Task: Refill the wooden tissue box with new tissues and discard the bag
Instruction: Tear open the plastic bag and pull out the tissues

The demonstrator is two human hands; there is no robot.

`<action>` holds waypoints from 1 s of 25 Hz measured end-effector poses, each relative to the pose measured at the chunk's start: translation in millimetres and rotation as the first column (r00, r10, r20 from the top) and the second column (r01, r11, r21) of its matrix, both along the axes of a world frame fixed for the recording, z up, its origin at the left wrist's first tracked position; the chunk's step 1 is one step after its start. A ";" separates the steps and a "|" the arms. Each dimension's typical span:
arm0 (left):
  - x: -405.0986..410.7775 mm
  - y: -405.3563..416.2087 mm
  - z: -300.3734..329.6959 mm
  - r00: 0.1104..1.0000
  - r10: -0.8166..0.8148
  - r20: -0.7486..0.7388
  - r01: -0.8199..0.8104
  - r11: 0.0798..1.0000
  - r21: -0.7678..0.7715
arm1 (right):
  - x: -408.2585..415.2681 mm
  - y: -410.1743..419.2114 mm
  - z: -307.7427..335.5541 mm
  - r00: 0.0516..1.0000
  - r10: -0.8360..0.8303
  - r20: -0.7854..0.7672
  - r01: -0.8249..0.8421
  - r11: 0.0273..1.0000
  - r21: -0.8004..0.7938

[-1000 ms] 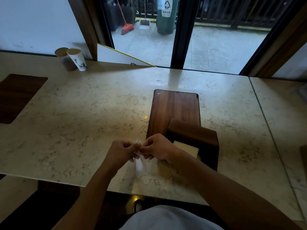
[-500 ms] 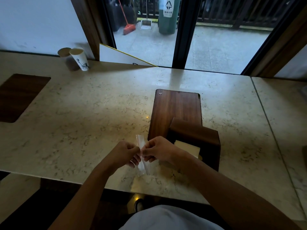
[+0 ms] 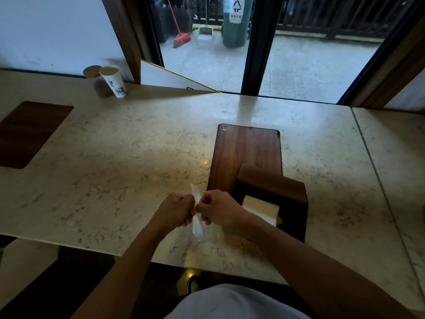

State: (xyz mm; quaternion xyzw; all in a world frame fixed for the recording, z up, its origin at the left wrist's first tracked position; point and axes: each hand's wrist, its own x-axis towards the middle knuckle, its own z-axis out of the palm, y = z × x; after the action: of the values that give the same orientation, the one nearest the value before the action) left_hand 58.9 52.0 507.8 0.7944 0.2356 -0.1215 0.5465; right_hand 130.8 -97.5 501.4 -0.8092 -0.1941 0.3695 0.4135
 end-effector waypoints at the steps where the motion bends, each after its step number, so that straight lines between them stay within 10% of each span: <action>1: 0.6 -0.8 -0.8 1.000 0.001 0.007 -0.001 1.000 0.007 | -1.0 0.5 2.3 0.999 0.028 0.021 -0.027 0.999 -0.034; 11: -6.5 11.5 -6.8 0.965 -0.237 -0.113 0.205 0.949 -0.238 | -1.2 -9.2 35.1 0.932 0.360 0.041 -0.352 0.926 -0.134; 25: 2.3 5.9 -7.8 0.953 -0.288 -0.093 0.290 0.957 0.004 | 5.0 -10.5 17.3 0.964 0.265 0.036 -0.262 0.963 -0.060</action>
State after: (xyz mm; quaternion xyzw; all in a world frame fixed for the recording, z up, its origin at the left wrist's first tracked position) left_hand 61.1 58.0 500.0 0.8188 0.1427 -0.2340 0.5045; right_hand 135.8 -108.1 518.7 -0.7951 -0.2988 0.4085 0.3341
